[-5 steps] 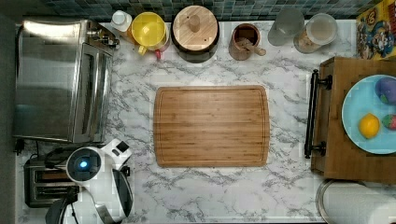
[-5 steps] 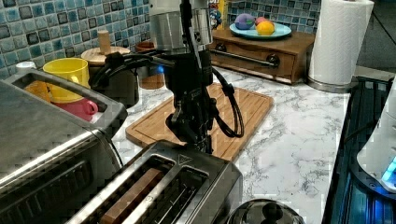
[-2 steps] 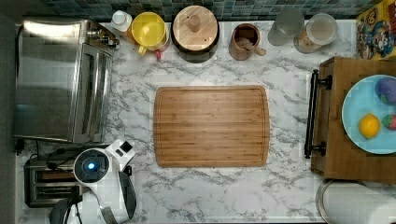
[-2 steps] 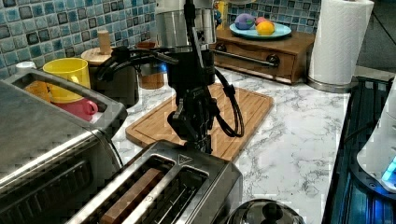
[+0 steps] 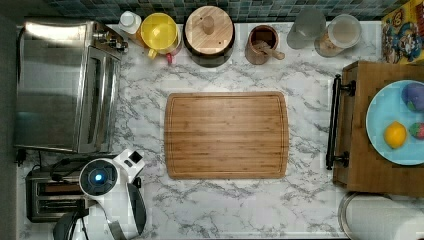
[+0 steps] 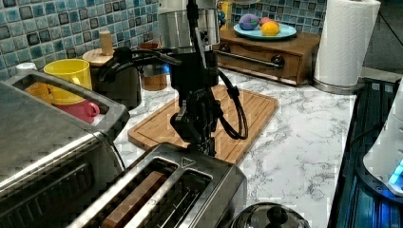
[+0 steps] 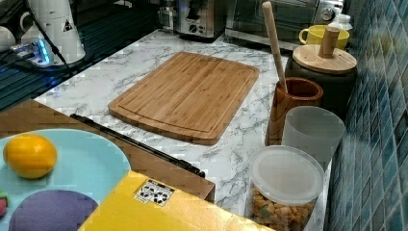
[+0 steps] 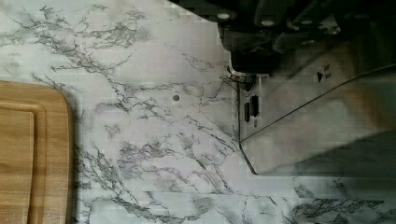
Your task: Turn on the toaster.
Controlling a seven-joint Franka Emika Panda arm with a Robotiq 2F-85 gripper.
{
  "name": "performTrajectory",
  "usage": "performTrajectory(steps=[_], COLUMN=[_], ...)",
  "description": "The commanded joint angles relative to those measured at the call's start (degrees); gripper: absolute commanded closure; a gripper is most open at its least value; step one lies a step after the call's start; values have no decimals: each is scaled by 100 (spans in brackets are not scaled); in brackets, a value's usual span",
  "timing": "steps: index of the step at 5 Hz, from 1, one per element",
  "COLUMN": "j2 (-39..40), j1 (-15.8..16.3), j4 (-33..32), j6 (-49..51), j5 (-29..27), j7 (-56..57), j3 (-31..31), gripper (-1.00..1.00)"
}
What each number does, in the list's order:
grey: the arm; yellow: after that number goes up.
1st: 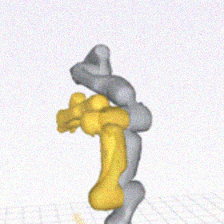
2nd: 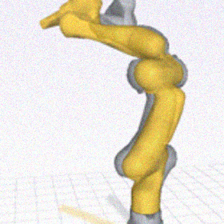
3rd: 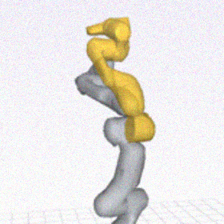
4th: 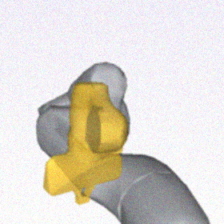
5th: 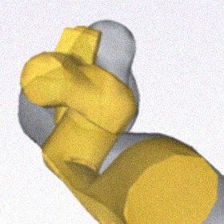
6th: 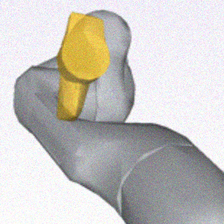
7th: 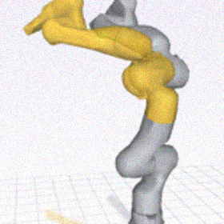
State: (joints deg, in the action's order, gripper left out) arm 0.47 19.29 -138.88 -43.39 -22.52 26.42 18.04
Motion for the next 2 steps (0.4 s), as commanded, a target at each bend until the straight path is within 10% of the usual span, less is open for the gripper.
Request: performTrajectory(steps=[1, 2], j2=[543, 542], j1=[-117, -67], j4=[-1072, -1072], j6=[-689, -686], j5=[-7, -16], j7=[304, 310], j3=[-183, -232], gripper=[100, 100])
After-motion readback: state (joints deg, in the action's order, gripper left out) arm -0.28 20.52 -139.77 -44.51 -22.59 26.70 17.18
